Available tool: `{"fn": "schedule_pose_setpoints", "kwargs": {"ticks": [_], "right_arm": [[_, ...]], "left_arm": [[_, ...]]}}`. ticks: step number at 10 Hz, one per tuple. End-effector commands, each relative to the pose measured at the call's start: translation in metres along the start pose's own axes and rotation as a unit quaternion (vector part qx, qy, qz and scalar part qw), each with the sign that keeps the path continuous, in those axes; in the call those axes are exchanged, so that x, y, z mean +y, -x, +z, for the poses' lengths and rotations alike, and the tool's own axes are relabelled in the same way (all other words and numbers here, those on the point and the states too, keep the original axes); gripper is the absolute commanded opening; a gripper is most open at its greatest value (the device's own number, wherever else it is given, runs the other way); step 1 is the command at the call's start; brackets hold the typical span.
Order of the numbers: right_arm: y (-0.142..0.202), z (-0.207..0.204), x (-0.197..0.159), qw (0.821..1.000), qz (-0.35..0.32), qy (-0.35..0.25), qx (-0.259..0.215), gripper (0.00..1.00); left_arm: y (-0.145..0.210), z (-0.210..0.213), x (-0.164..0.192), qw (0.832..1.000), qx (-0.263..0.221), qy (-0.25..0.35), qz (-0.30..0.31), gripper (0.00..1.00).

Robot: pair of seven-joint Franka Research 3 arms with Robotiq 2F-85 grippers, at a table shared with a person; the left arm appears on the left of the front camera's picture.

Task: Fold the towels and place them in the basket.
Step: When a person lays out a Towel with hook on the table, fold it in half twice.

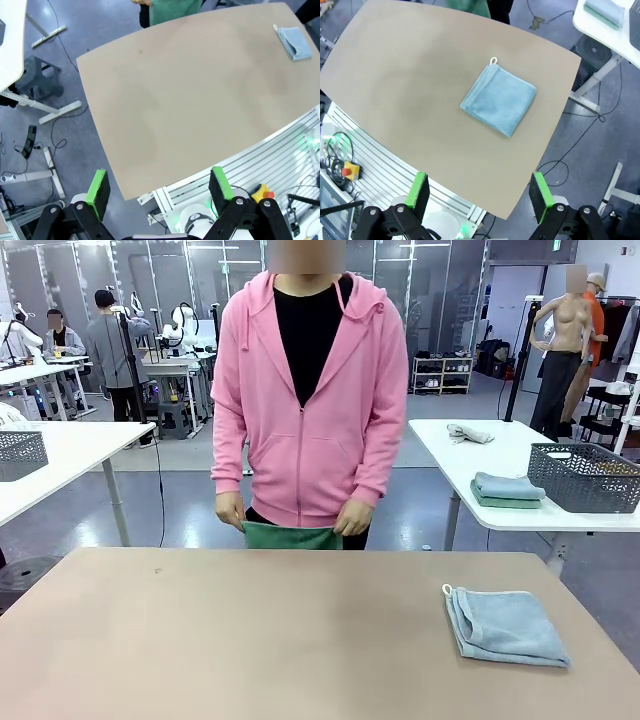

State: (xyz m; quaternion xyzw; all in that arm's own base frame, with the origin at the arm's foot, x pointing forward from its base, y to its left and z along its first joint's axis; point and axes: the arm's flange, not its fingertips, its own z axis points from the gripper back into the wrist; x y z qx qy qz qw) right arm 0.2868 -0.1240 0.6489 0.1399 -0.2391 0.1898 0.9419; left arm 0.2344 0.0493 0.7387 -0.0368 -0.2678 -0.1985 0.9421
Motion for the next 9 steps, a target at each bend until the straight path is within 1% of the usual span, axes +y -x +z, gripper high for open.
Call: {"fn": "schedule_pose_setpoints", "kwargs": {"ticks": [1, 9], "right_arm": [[-0.0025, 0.0007, -0.0018, 1.0, -0.001, 0.001, 0.001, 1.0], [-0.0025, 0.0007, -0.0018, 1.0, -0.001, 0.001, 0.001, 1.0]], "left_arm": [[-0.0006, 0.0024, 0.0007, 1.0, 0.0, -0.002, 0.0, 1.0], [-0.0006, 0.0024, 0.0007, 1.0, 0.0, -0.002, 0.0, 1.0]]}}
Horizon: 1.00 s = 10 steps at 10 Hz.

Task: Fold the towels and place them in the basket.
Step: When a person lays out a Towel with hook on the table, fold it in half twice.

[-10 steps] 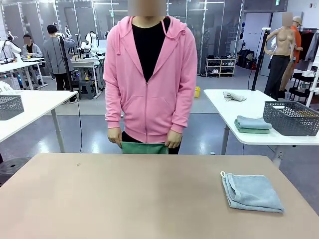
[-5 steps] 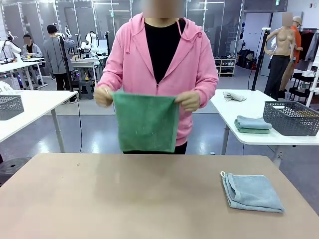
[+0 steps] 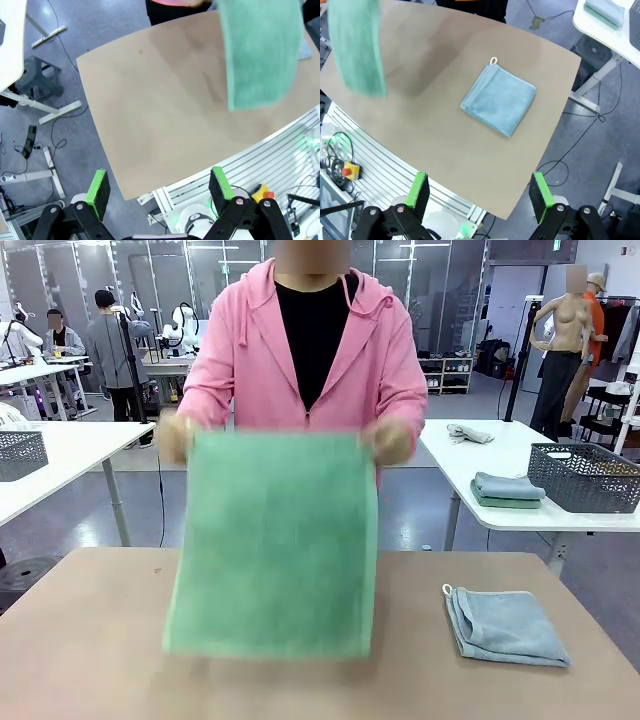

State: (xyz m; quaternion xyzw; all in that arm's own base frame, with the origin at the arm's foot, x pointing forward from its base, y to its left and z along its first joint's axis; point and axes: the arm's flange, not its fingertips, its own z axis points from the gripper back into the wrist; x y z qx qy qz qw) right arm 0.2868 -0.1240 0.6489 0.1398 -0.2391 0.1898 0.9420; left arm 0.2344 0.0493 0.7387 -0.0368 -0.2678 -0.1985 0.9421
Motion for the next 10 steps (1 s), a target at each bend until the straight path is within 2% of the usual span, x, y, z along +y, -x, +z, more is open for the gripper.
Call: {"fn": "schedule_pose_setpoints", "kwargs": {"ticks": [1, 10], "right_arm": [[-0.0025, 0.0007, -0.0018, 1.0, -0.001, 0.001, 0.001, 1.0], [-0.0025, 0.0007, -0.0018, 1.0, -0.001, 0.001, 0.001, 1.0]], "left_arm": [[-0.0006, 0.0024, 0.0007, 1.0, 0.0, -0.002, 0.0, 1.0], [-0.0006, 0.0024, 0.0007, 1.0, 0.0, -0.002, 0.0, 1.0]]}}
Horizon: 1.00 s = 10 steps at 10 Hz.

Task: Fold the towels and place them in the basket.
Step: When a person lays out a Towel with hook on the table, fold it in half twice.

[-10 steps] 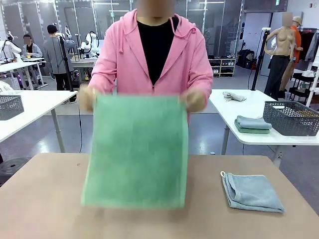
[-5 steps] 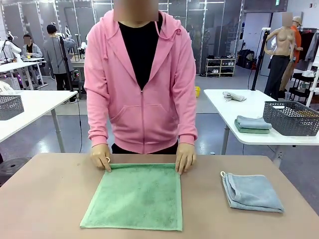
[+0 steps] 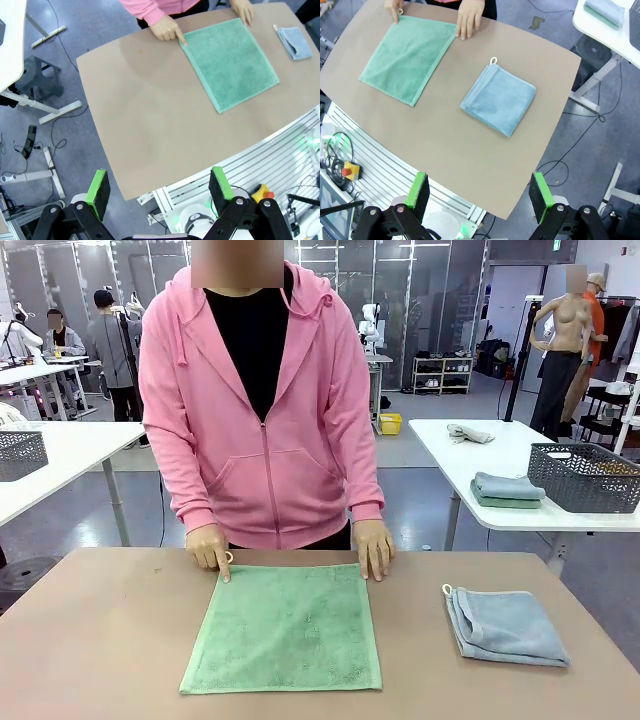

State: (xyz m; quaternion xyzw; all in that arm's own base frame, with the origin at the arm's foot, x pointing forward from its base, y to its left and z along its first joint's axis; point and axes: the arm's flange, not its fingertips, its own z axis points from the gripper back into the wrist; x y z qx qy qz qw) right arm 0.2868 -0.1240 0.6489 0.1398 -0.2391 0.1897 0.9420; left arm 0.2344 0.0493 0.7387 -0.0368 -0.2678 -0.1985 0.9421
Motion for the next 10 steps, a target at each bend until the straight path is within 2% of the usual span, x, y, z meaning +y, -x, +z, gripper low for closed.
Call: {"fn": "schedule_pose_setpoints", "kwargs": {"ticks": [1, 10], "right_arm": [[-0.0025, 0.0007, -0.0018, 1.0, -0.001, 0.001, 0.001, 1.0], [-0.0025, 0.0007, -0.0018, 1.0, -0.001, 0.001, 0.001, 1.0]], "left_arm": [[-0.0006, 0.0024, 0.0007, 1.0, 0.0, -0.002, 0.0, 1.0], [-0.0006, 0.0024, 0.0007, 1.0, 0.0, -0.002, 0.0, 1.0]]}}
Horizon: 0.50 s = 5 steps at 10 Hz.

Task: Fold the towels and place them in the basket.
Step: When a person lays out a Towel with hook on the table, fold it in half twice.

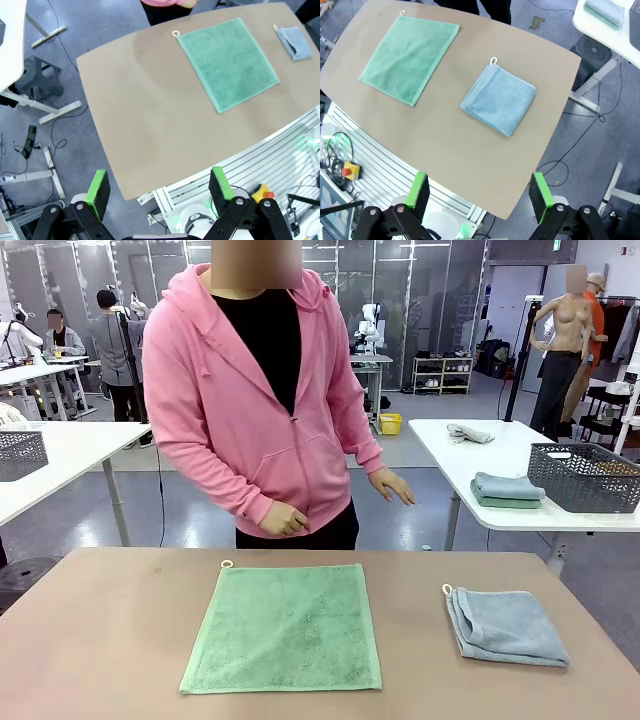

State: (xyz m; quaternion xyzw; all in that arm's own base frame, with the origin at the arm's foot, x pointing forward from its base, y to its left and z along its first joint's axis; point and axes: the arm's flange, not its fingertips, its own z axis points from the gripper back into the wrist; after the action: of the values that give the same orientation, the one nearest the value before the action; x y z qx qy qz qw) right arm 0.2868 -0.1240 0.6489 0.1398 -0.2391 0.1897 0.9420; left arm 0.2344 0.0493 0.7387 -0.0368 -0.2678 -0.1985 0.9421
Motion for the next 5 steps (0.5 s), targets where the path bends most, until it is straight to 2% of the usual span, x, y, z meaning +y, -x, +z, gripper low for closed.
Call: {"fn": "schedule_pose_setpoints", "kwargs": {"ticks": [1, 5], "right_arm": [[-0.0025, 0.0007, -0.0018, 1.0, -0.001, 0.001, 0.001, 1.0], [0.0, 0.0, 0.0, 1.0, 0.0, 0.0, 0.0, 1.0]], "left_arm": [[-0.0006, 0.0024, 0.0007, 1.0, 0.0, -0.002, 0.0, 1.0], [0.0, 0.0, 0.0, 1.0, 0.0, 0.0, 0.0, 1.0]]}}
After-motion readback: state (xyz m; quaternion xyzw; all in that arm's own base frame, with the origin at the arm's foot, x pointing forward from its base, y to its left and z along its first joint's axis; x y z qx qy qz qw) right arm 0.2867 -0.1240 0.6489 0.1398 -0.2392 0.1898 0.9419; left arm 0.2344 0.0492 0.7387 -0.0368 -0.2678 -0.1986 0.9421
